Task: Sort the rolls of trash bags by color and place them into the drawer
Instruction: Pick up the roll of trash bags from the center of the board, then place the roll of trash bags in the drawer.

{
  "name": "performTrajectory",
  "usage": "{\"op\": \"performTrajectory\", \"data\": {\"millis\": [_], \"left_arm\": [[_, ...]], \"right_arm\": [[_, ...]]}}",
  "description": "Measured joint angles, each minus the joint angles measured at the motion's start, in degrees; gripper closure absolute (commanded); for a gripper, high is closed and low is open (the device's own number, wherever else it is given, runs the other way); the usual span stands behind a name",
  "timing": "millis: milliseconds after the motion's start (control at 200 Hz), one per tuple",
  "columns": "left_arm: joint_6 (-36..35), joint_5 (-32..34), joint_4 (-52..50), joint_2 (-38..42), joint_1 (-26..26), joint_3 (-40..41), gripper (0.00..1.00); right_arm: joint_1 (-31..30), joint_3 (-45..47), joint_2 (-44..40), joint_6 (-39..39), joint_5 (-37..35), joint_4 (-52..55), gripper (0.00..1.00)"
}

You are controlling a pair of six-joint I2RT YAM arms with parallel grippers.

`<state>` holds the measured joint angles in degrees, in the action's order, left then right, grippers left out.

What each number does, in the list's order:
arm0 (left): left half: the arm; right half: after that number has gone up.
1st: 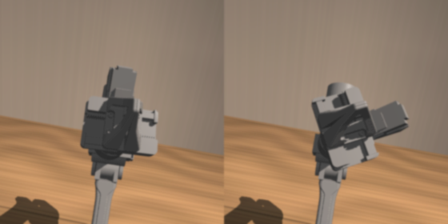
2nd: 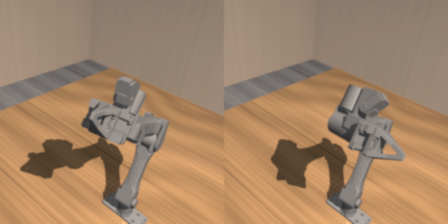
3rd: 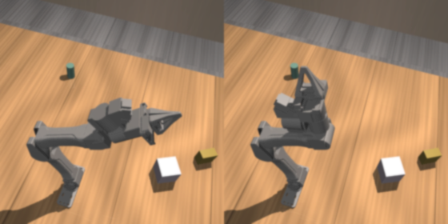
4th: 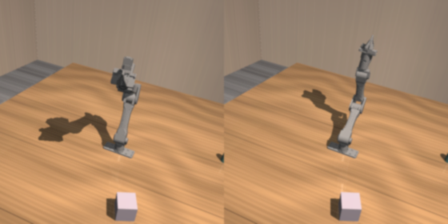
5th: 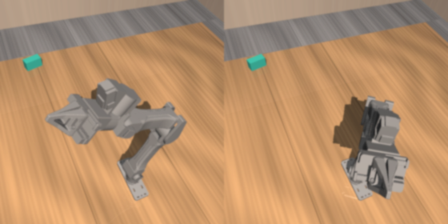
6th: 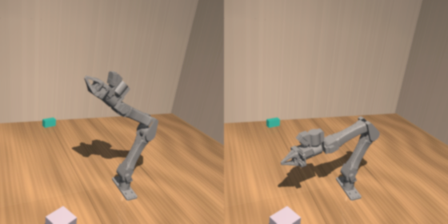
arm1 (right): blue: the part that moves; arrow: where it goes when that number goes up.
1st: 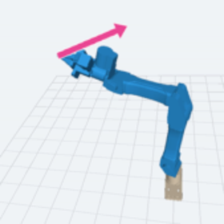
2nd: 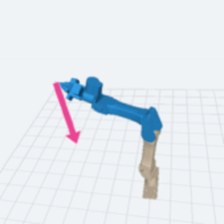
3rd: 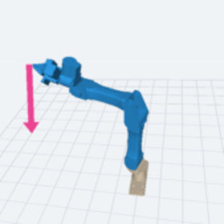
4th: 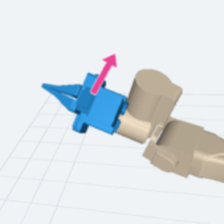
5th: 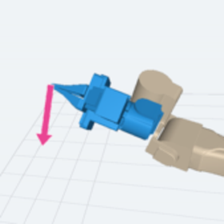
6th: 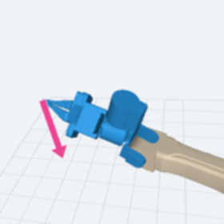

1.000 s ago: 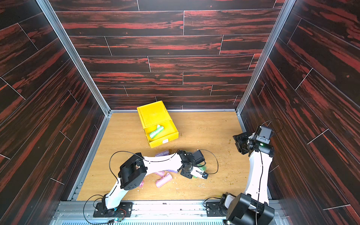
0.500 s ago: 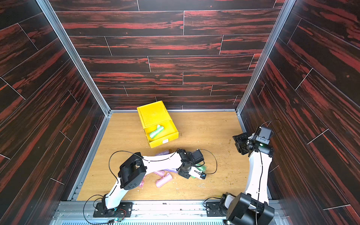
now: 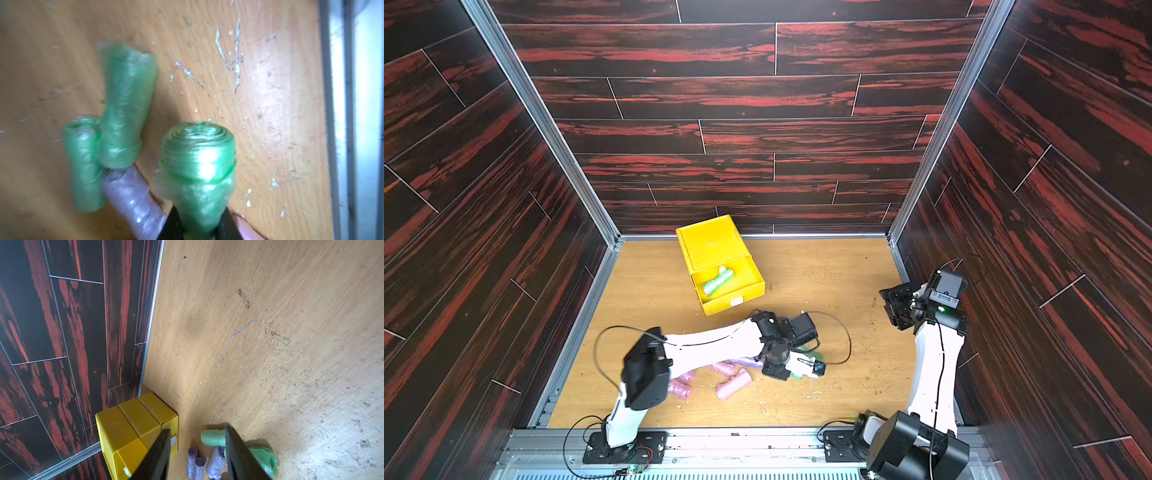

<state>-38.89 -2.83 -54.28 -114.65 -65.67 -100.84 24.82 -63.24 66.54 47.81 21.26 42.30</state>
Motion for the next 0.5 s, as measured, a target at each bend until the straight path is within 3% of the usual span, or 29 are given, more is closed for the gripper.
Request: {"op": "performTrajectory", "data": {"millis": [140,240,351,421,496], "left_arm": [[7.87,5.25,2.99,14.88,-0.63,0.2,1.0],[13.03,15.56,3.08,21.4,-0.55,-4.59,1.0],[18.01,26.95,-0.74,20.68,1.73,-15.76,1.0],[20.74,31.67,-4.87,17.38,4.72,-23.82,1.0],[22.91,34.82,-7.41,14.64,7.91,-27.15,1.0]], "right_arm": [[0.0,0.0,0.0,0.11,0.74,-0.24,0.53],[0.0,0.0,-0.15,0.11,1.03,-0.28,0.53],[-0.07,0.0,-0.85,0.17,1.44,-0.33,0.53],[-0.09,0.2,-1.57,0.42,1.95,-0.59,0.53],[-0.24,0.98,-2.54,0.79,2.36,-1.11,0.53]]}}
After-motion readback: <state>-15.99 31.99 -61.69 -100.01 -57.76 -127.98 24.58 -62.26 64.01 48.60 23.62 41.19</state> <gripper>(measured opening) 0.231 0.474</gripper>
